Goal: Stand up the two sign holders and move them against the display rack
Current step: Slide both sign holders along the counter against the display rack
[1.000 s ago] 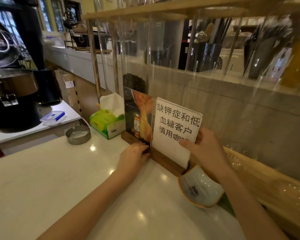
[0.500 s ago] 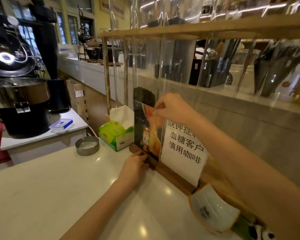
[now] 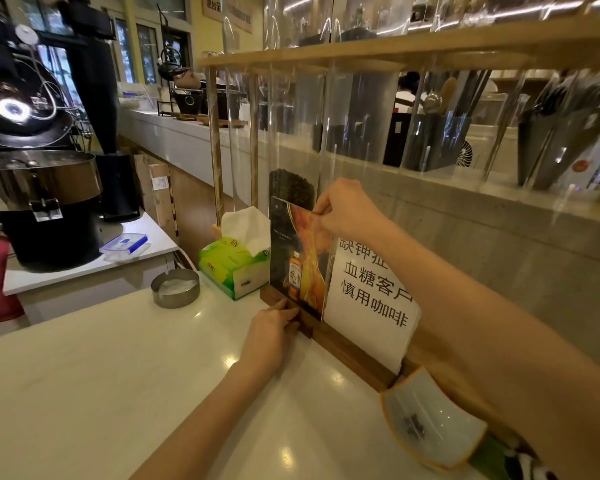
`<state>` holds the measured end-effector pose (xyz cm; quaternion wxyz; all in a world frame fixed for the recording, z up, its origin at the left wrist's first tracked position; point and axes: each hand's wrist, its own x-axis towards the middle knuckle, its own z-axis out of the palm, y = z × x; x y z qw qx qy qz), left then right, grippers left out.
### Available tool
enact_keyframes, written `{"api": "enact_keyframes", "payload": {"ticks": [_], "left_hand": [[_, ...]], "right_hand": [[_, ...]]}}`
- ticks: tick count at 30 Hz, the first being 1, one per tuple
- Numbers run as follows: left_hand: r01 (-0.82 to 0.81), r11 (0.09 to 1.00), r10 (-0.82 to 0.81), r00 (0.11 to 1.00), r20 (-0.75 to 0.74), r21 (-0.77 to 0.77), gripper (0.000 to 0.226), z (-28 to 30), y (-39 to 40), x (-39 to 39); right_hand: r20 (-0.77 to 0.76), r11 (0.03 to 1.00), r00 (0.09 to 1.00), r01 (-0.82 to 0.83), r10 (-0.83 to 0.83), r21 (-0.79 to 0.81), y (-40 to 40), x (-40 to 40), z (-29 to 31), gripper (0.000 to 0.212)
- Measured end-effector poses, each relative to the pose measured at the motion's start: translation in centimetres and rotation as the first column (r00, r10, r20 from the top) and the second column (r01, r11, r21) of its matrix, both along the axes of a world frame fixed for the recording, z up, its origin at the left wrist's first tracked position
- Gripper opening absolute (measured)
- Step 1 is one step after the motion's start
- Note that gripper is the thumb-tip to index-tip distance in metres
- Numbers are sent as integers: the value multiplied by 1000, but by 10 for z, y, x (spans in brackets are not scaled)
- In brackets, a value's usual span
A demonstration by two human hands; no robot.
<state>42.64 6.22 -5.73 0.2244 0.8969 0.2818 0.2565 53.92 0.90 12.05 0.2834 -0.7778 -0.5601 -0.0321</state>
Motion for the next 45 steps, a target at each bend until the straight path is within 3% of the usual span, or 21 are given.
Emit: {"api": "enact_keyframes", "payload": {"ticks": [12,22,28,33,45], "left_hand": [[-1,1000,1,1000,-13,-14,31,-5,5,7],[10,998,-6,997,-82,59,24,-2,5,5],[85,983,-63,988,-139,161,29,1,-5,4],[106,979,-87,989,-117,174,32,-1,-17,9],[107,980,-89,990,-110,167,33,-5,-17,8]], "right_hand": [[35,999,999,24,-26,45,2,2,-2,19],[-31,998,999,-33,32,-54,-8,1,5,23],[12,994,1000,1,0,-109,-43,10,6,40],[83,994,995,56,-48,-98,-57,8,1,29],[128,988,987,113,-99,-103,-52,7,-2,28]]}}
